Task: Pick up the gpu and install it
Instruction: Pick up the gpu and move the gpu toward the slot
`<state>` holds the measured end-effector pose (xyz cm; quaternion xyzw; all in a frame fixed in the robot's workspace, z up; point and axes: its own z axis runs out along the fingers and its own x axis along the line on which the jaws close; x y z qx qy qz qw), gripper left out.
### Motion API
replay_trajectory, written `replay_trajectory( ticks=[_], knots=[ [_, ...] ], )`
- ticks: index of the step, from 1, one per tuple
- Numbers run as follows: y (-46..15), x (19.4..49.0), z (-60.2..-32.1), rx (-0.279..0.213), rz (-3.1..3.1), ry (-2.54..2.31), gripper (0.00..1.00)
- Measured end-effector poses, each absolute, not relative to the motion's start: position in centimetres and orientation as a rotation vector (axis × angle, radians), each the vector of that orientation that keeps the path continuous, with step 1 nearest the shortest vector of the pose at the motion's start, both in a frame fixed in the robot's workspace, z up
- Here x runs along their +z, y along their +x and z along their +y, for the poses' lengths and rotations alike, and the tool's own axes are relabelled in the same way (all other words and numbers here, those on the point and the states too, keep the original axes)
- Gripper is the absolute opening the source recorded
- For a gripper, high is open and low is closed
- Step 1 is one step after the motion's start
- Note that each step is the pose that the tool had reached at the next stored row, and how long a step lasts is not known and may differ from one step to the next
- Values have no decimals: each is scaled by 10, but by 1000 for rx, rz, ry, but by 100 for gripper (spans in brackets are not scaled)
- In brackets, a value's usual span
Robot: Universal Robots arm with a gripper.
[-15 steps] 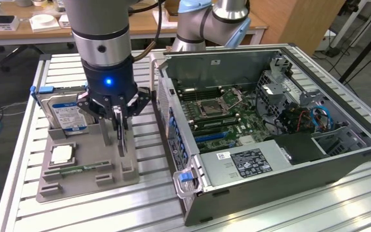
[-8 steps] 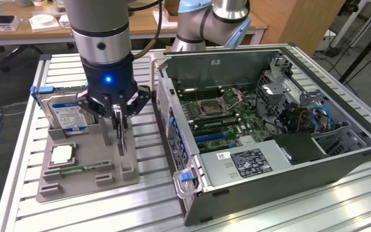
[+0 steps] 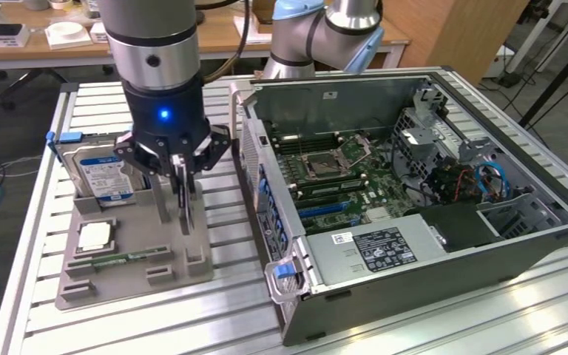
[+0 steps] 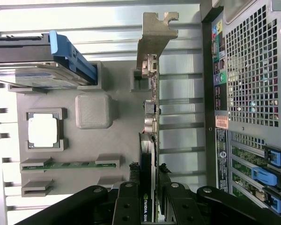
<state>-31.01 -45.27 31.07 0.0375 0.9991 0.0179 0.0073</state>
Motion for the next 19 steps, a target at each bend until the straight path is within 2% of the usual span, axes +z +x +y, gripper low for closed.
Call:
replay_trajectory(
  ticks=[19],
  knots=[
    [-310, 327, -453, 56, 3124, 117, 26]
  ],
)
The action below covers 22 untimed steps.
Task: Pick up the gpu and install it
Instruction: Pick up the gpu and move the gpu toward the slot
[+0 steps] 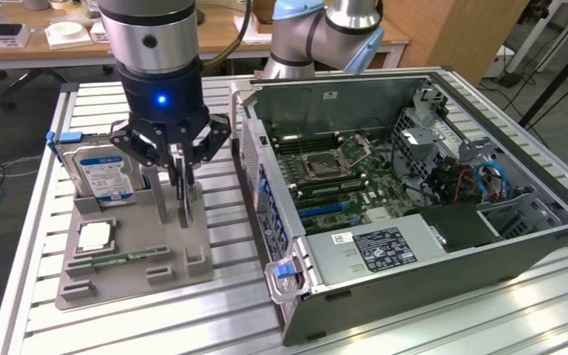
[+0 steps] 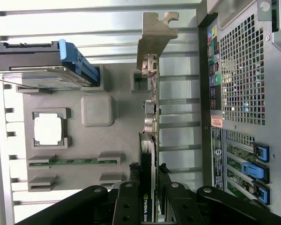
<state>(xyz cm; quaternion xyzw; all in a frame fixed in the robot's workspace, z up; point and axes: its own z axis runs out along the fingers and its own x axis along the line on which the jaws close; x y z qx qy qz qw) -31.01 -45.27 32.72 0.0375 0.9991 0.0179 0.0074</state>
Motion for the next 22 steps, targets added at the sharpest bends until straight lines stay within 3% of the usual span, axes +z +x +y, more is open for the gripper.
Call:
replay_trajectory(
  ticks=[22],
  knots=[
    [-310, 337, -453, 56, 3124, 117, 26]
  ],
)
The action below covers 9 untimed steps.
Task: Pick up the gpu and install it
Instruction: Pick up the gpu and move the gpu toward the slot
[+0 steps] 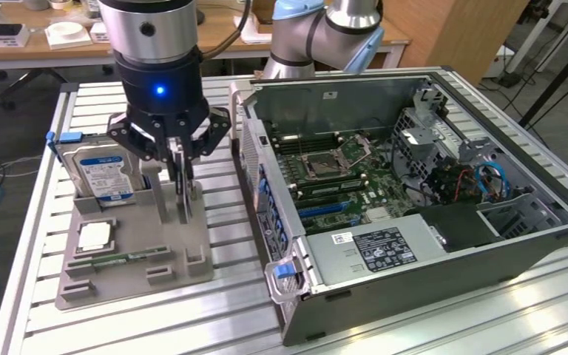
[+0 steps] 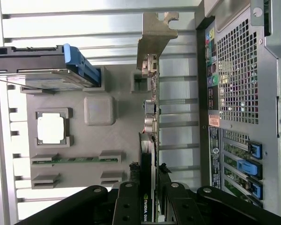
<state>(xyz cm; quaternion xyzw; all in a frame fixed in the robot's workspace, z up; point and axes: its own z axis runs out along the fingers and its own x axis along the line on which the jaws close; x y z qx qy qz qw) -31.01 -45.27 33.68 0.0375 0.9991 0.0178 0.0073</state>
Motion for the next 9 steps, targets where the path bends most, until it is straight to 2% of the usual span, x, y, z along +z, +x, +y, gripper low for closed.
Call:
replay_trajectory(
  ticks=[9],
  knots=[
    [-310, 343, -453, 56, 3124, 117, 26]
  ],
)
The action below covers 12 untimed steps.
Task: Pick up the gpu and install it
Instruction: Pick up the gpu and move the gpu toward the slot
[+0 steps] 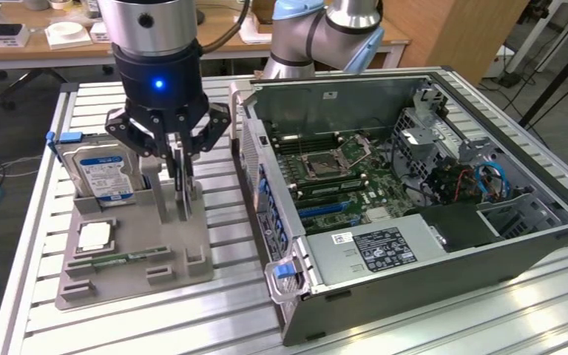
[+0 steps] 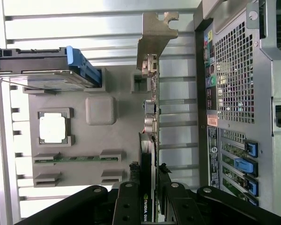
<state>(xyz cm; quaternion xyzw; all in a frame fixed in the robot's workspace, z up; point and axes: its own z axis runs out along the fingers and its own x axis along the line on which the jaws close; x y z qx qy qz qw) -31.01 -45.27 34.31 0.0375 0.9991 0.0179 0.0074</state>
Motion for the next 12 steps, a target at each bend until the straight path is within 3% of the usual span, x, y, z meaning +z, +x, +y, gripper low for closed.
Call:
replay_trajectory(
  ticks=[12],
  knots=[
    [-310, 350, -453, 56, 3124, 117, 26]
  ],
)
